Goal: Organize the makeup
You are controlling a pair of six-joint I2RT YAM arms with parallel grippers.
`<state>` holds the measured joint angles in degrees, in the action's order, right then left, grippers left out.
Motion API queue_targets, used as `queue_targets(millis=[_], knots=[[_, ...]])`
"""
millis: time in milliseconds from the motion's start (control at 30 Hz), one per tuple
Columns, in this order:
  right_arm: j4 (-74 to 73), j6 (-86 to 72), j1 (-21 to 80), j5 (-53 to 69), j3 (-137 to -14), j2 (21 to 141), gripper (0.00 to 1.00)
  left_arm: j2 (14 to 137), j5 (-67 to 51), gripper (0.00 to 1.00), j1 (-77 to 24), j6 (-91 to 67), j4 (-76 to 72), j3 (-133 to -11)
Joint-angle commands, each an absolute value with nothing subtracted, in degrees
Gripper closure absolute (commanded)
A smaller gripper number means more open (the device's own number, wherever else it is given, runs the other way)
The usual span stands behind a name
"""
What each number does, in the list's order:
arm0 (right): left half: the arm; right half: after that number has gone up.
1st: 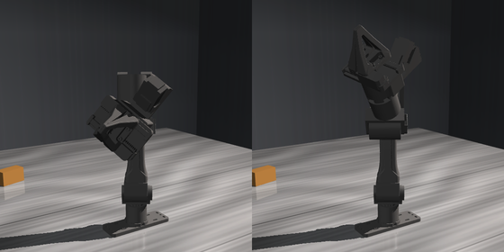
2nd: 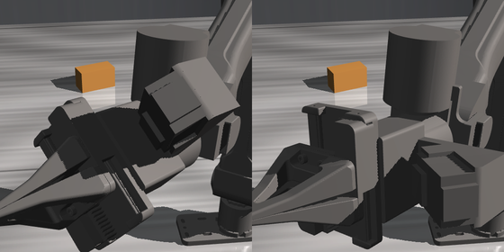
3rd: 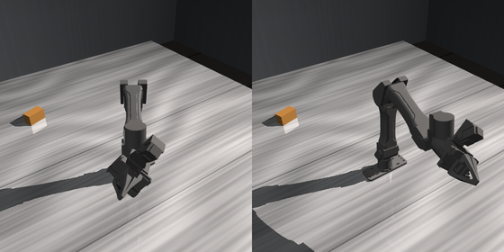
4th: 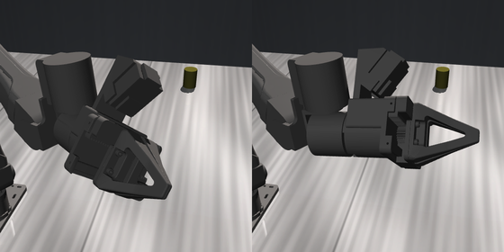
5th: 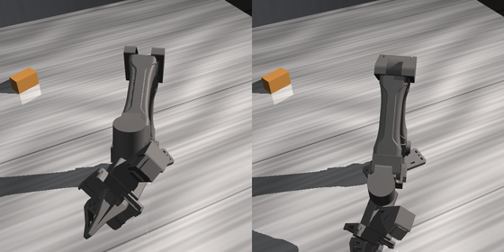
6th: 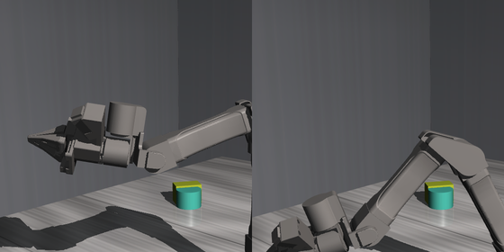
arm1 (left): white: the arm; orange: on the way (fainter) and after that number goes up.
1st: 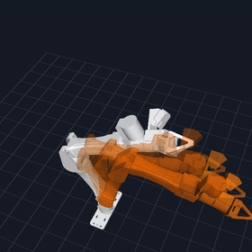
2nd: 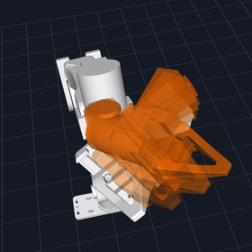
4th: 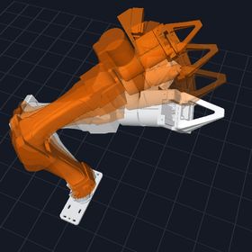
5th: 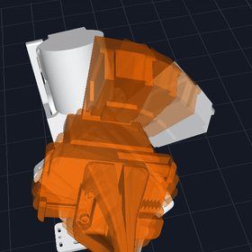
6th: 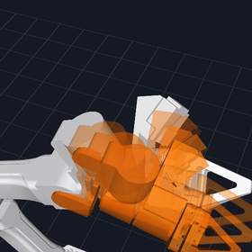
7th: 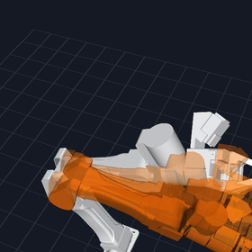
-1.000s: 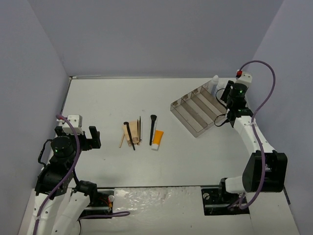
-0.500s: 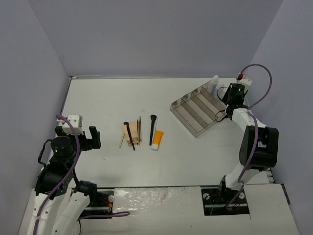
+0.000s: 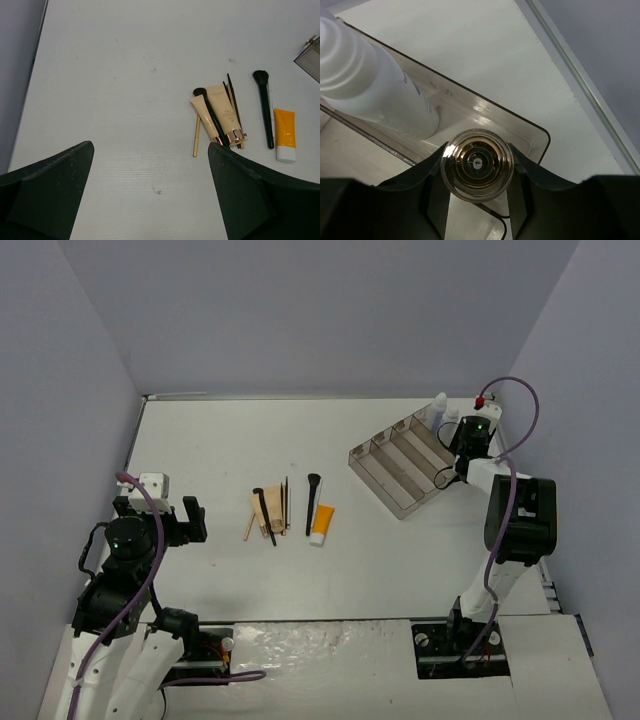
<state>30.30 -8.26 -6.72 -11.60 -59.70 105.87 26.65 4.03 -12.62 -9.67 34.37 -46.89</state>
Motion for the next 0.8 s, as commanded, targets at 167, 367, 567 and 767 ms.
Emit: queue_targets(millis=[167, 367, 567, 767], knots=[[36.77, -6.13, -7.12, -11.12, -61.76, 105.21, 0.61, 28.04, 3.15, 0.03, -12.3, -10.37, 30.5, -47.72], [33.3, -6.41, -6.99, -10.13, -63.09, 101.54, 0.24, 27.93, 3.06, 0.03, -12.3, -10.37, 30.48, -47.72], [26.06, -9.65, -5.9, -8.87, -61.54, 91.29, 0.14, 27.69, 3.34, 0.03, -12.3, -10.37, 30.41, -47.72], [14.61, -13.74, -2.68, -4.91, -57.5, 75.99, 0.11, 27.51, 3.03, 0.03, -12.3, -10.64, 30.41, -47.64]])
